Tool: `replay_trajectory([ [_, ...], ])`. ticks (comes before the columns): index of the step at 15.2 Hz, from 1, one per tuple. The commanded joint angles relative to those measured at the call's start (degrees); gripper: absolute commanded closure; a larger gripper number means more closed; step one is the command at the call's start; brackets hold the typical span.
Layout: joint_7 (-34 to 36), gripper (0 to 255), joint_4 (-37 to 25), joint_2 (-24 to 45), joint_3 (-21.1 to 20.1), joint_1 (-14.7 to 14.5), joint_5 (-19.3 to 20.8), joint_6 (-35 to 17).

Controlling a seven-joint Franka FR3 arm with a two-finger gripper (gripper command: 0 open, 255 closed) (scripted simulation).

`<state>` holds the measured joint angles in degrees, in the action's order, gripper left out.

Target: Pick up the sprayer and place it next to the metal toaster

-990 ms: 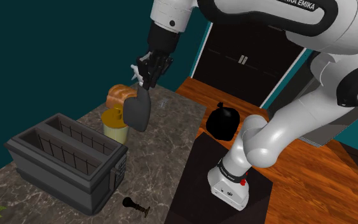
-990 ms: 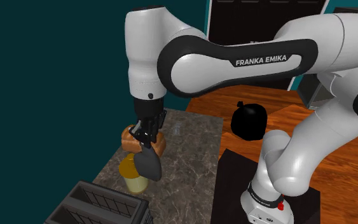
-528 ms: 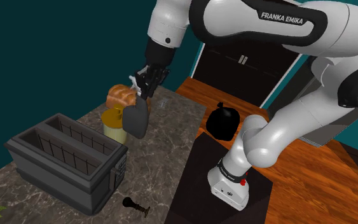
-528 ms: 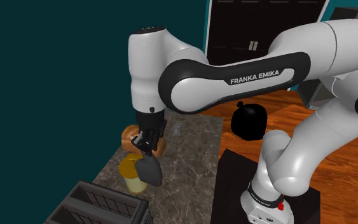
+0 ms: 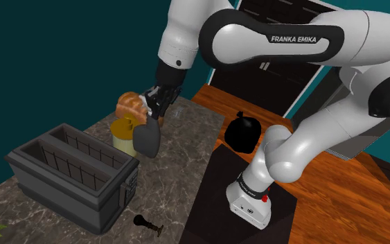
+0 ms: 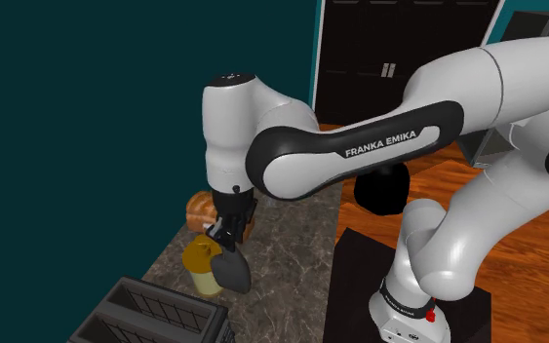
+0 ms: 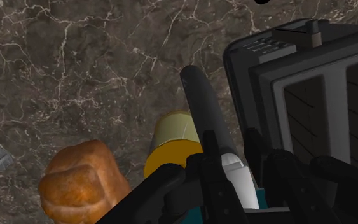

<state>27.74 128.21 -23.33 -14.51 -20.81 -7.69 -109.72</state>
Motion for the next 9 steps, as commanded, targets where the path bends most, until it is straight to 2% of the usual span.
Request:
replay_trajectory([
  [1,-0.01,255,1.48,0.19,-0.17,-0.06,-0.09,-1.72],
  [9,-0.15,255,6.69,1.35,-0.74,-0.2,-0.35,-8.07],
])
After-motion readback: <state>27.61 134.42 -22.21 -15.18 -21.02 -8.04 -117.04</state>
